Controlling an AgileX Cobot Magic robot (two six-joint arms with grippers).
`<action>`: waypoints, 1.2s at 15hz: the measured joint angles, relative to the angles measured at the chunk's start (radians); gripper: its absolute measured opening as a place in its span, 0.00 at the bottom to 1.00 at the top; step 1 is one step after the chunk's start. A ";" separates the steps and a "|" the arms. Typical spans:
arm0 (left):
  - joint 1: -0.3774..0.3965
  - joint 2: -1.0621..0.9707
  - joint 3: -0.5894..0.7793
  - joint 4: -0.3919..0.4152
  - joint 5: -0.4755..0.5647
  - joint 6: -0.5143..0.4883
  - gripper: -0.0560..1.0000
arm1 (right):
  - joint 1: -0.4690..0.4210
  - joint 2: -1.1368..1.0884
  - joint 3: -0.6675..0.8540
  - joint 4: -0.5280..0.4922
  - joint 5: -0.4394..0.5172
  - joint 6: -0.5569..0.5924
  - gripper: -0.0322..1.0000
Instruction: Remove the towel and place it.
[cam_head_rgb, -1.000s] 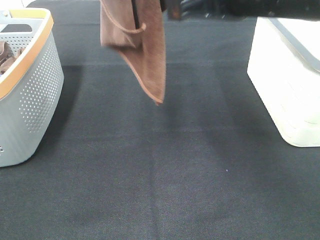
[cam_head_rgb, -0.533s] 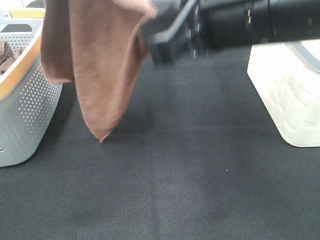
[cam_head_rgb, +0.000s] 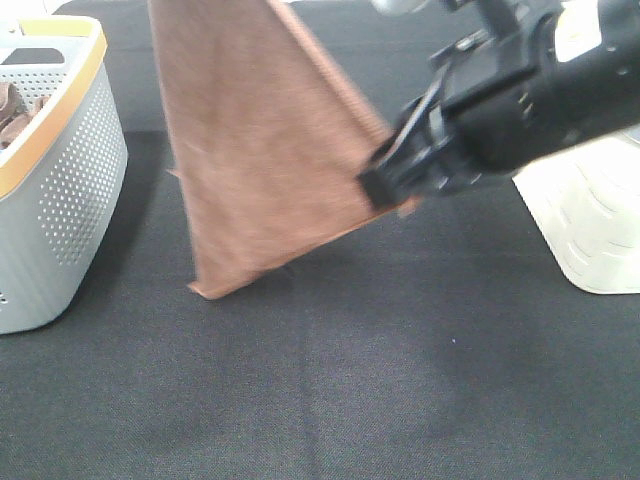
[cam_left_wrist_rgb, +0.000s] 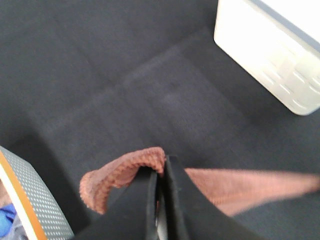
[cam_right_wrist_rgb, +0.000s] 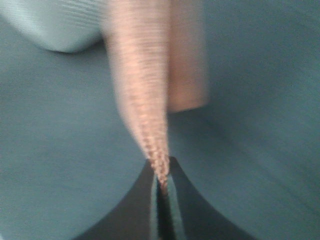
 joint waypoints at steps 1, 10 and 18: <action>0.000 0.000 0.000 -0.002 0.003 0.000 0.07 | 0.000 0.000 -0.041 -0.169 0.055 0.118 0.03; -0.010 0.135 0.000 0.163 -0.104 -0.030 0.07 | -0.153 0.149 -0.360 -0.565 0.122 0.217 0.03; 0.068 0.361 0.000 0.458 -0.672 -0.076 0.07 | -0.351 0.411 -0.551 -0.631 -0.215 0.204 0.03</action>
